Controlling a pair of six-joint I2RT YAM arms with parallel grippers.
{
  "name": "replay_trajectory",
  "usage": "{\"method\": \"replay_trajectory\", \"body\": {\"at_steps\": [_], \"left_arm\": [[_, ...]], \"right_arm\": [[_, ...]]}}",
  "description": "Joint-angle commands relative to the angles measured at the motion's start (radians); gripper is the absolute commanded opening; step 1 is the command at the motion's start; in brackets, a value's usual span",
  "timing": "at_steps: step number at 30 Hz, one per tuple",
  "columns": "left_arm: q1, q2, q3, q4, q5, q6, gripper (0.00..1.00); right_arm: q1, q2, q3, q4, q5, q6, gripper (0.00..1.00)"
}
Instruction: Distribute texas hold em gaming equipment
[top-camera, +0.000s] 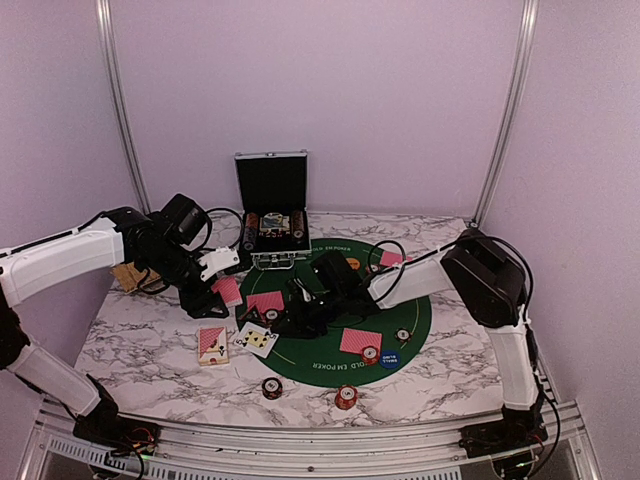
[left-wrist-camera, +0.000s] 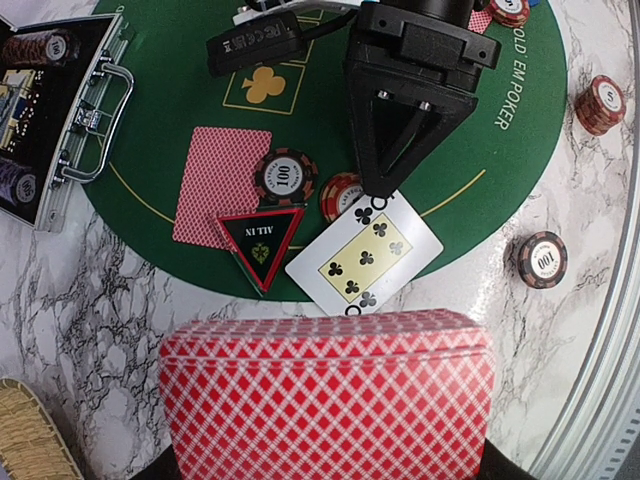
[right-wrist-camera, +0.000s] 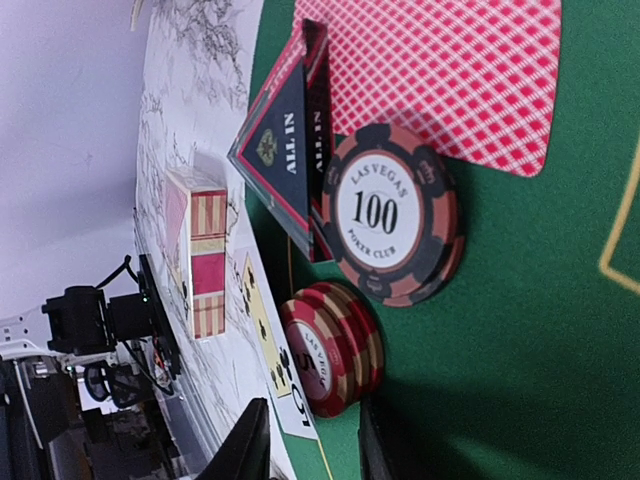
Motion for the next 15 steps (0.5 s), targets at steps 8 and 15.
{"method": "replay_trajectory", "body": {"at_steps": [8,15], "left_arm": [[0.009,-0.029,-0.002,-0.006,-0.002,0.009,0.00],[0.010,-0.033,-0.004,-0.006,-0.002,0.011,0.00]], "right_arm": [[0.025,0.037,0.029,0.020,-0.076,0.024,0.14],[0.063,0.055,0.089,-0.016,-0.129,-0.016,0.00]]}}
